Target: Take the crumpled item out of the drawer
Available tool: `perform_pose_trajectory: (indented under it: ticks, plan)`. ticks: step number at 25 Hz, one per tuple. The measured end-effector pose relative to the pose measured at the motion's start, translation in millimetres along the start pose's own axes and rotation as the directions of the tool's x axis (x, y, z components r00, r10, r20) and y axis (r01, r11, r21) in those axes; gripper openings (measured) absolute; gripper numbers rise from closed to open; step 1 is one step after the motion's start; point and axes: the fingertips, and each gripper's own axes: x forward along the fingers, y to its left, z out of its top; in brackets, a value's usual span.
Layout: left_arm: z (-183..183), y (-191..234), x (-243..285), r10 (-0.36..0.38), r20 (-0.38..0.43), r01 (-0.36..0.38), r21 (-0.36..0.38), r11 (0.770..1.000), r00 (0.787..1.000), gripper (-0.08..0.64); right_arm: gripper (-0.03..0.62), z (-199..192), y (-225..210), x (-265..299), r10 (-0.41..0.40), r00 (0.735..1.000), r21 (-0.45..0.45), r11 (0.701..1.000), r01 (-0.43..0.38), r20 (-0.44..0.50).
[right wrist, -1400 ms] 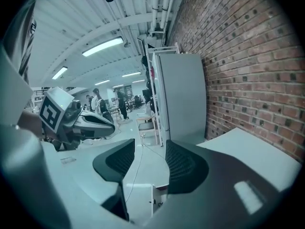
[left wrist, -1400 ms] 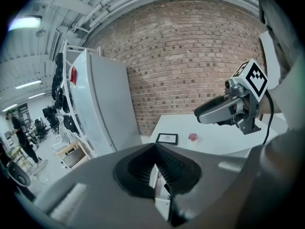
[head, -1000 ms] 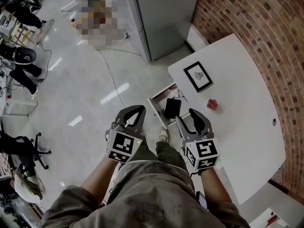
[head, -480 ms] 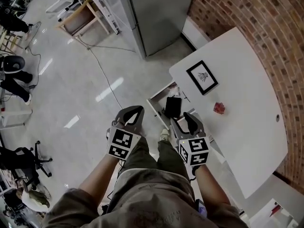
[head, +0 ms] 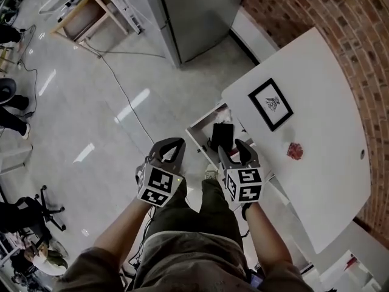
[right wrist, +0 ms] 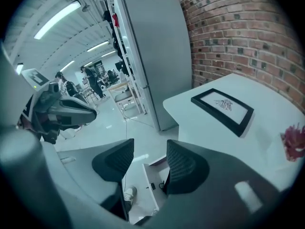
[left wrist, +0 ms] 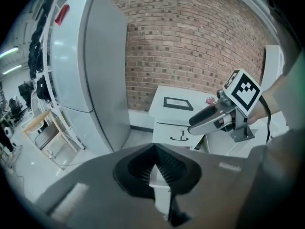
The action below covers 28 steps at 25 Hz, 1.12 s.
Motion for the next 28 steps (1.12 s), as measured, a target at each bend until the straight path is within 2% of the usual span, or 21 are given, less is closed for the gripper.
perform_pose_trajectory:
  ticks: [8,16,20,28]
  plan:
    - [-41.7,25.2,64.1,-0.058,-0.010,0.058,0.003,0.998,0.998,0.000,0.259,-39.3,-21.9,90.8,-0.056,0.996,-0.010,0.998,0.056,-0.074]
    - [-100.8,47.3,126.7,-0.056,-0.031,0.054,-0.060,0.997,0.998,0.000,0.259,-86.7,-61.1,175.4,-0.119,0.986,-0.022,0.993,0.117,-0.119]
    - [-126.7,42.1,155.2,-0.079,-0.033,0.078,-0.050,0.996,0.996,0.000,0.275,-111.1,-80.2,207.6,-0.150,0.981,-0.029,0.989,0.148,-0.122]
    - [-174.4,57.2,203.9,-0.064,-0.040,0.061,-0.060,0.996,0.997,0.000,0.296,-161.2,-115.3,269.5,-0.193,0.968,-0.063,0.981,0.185,-0.161]
